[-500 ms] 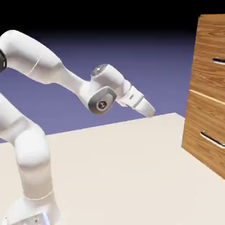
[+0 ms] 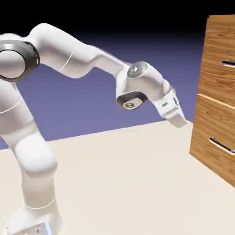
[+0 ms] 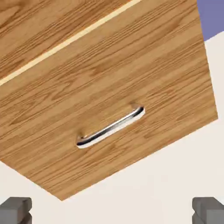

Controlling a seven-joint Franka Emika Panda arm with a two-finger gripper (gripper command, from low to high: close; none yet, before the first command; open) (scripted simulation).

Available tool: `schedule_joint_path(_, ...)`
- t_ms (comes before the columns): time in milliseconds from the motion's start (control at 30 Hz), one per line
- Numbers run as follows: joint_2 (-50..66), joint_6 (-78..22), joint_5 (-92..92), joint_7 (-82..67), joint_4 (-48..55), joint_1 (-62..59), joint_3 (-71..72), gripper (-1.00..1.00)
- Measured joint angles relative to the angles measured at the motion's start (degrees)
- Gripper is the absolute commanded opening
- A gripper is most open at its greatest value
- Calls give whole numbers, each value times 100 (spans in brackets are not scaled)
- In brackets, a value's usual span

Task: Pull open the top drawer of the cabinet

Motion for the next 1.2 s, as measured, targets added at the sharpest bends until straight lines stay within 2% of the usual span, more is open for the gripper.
schedule_joint_path(1200,4040,-474,8970,-1472,5128,2910,-3789,0)
